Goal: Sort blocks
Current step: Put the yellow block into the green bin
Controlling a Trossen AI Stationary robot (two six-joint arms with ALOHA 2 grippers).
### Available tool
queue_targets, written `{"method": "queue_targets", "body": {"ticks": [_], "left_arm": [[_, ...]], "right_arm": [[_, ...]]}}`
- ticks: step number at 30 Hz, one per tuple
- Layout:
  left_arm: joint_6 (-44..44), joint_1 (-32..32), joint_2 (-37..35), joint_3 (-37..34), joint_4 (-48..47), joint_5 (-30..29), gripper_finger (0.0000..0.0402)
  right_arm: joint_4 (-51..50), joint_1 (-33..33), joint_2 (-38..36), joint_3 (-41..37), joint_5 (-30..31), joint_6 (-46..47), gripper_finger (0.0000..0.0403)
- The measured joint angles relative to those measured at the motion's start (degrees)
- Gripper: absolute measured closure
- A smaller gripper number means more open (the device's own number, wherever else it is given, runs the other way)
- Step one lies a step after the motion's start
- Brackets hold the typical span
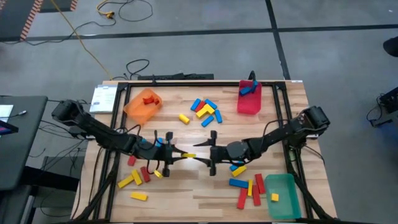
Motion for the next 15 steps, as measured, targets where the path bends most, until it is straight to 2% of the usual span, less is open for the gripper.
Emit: {"method": "queue_targets", "body": {"ticks": [4, 7, 10, 15], "left_arm": [[0.6, 0.6, 2.1, 0.0, 2.7, 0.1, 0.0350], [0.6, 0.7, 2.8, 0.0, 3.4, 0.2, 0.0350], [0.6, 0.8, 2.7, 0.0, 4.1, 0.3, 0.0347], [2.0, 0.9, 2.7, 0.0, 6.0, 0.3, 0.0346]], "right_arm": [[0.0, 0.1, 1.0, 1.3, -0.3, -0.1, 0.0159], [0.0, 0.1, 0.8, 1.5, -0.3, 0.0, 0.0179], [0.2, 0.1, 0.7, 1.5, -0.4, 0.0, 0.0216], [-0.7, 0.1, 0.7, 1.5, -0.7, 0.2, 0.0300]]}}
